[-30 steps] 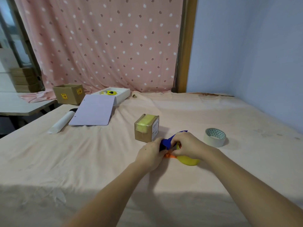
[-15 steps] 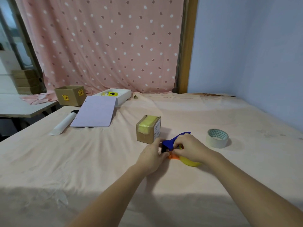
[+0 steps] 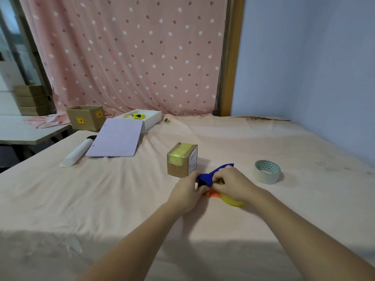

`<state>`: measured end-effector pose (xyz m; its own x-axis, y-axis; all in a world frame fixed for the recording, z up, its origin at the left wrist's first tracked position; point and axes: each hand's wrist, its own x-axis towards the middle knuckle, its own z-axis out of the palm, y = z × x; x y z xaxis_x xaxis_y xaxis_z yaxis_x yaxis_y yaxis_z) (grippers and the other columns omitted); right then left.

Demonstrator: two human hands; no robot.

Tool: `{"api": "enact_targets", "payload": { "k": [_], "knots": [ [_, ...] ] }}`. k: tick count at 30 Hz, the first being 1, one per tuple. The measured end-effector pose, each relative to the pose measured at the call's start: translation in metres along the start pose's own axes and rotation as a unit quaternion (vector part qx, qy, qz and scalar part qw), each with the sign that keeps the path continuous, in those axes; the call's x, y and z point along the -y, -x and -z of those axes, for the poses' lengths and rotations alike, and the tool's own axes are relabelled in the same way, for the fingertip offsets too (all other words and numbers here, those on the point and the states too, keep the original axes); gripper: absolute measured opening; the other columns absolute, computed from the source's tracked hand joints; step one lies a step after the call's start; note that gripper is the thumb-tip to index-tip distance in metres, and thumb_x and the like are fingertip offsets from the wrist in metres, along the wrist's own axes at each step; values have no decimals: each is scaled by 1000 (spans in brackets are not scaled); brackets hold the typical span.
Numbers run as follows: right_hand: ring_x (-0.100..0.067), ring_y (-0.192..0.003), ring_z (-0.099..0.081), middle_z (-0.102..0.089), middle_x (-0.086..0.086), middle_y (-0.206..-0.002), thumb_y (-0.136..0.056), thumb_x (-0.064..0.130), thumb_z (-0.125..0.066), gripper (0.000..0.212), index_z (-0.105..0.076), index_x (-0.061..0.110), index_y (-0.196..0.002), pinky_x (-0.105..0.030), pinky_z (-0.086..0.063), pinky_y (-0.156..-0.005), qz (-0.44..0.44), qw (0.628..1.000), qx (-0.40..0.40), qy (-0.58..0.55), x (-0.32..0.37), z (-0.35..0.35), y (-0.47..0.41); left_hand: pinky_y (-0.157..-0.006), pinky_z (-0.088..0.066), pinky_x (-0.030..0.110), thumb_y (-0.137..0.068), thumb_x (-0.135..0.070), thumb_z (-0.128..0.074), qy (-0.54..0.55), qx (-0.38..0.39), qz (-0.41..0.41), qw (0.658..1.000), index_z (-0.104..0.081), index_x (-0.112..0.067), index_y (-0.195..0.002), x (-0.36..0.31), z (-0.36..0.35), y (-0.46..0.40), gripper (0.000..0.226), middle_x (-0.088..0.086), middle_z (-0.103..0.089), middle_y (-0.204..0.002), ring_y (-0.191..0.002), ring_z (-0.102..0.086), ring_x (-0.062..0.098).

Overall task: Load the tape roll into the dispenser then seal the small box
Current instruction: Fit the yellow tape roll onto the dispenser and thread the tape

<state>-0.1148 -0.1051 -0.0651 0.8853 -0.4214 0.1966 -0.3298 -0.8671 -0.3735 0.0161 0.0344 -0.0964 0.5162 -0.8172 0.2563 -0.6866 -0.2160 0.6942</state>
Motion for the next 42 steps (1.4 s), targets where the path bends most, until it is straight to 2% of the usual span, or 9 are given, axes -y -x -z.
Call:
{"api": "enact_targets", "payload": {
  "k": [3, 7, 10, 15, 21, 25, 27, 32, 42],
  "knots": [
    [-23, -78, -60, -70, -1, -80, -84, 24, -70, 10, -75, 15, -81, -43, -49, -70, 7, 1000, 16, 14, 5, 4, 1, -90, -53, 43, -95, -32, -64, -16, 24, -2, 1000, -62, -21, -124, 0, 3, -4, 31, 2, -72, -115, -102, -65, 27],
    [-8, -72, -52, -61, 14, -77, -82, 24, -80, 13, -75, 14, -89, -19, -38, -63, 28, 999, 36, 13, 6, 9, 3, -89, -53, 45, -97, -26, -61, -60, 53, -13, 997, -60, -16, -124, -1, 5, -8, 28, 7, -72, -116, -100, -66, 31],
    [-11, -76, -53, -65, 9, -89, -80, 25, -83, 19, -75, 15, -94, -26, -39, -67, 40, 998, 30, 26, 3, 9, 4, -90, -53, 47, -97, -20, -60, -81, 69, -24, 994, -60, -15, -123, 0, 7, -10, 27, 9, -73, -116, -102, -66, 32],
    [1, -75, -51, -57, 19, -90, -76, 17, -79, 29, -60, 29, -95, -16, -37, -65, 33, 999, 43, 7, -4, 17, 14, -75, -48, 28, -92, -5, -56, -76, 50, -12, 996, -68, -17, -122, 9, 12, -8, 34, 0, -77, -112, -101, -69, 24],
    [-6, -91, -57, -64, 14, -102, -77, 36, -78, 23, -71, 29, -97, -28, -48, -80, 24, 999, 8, -24, -11, 12, 17, -75, -49, 26, -99, -6, -48, 25, 45, 19, 998, -62, -26, -130, 11, 10, -1, 40, -5, -73, -117, -88, -64, 15],
    [-13, -93, -59, -68, 10, -98, -77, 36, -76, 15, -76, 25, -88, -39, -52, -83, 21, 1000, 14, 1, -9, 8, 12, -66, -48, 26, -87, -23, -64, 43, 15, 14, 999, -56, -27, -105, 7, 10, 9, 20, -9, -70, -108, -73, -61, 13],
    [-14, -90, -59, -68, 8, -95, -79, 32, -76, 11, -75, 23, -84, -41, -52, -82, 25, 1000, 2, -2, -10, 6, 10, -68, -51, 35, -77, -44, -70, 42, 9, 20, 999, -52, -28, -97, 3, 7, 15, 31, -9, -68, -102, -73, -61, 19],
    [-15, -86, -59, -68, 11, -89, -75, 35, -69, 9, -72, 27, -78, -42, -52, -78, 15, 1000, -17, -1, -7, 3, 10, -72, -50, 34, -55, -71, -79, 17, -10, 52, 998, -50, -27, -100, -7, 1, 14, 70, -10, -67, -101, -88, -63, 16],
    [-17, -88, -60, -71, 8, -92, -76, 37, -74, 14, -73, 26, -84, -43, -53, -79, 12, 1000, -26, 0, -8, 0, 10, -78, -53, 40, -75, -47, -82, 27, -52, 54, 997, -51, -26, -98, -6, -3, 10, 45, -10, -72, -102, -91, -66, 20]
  ]
}}
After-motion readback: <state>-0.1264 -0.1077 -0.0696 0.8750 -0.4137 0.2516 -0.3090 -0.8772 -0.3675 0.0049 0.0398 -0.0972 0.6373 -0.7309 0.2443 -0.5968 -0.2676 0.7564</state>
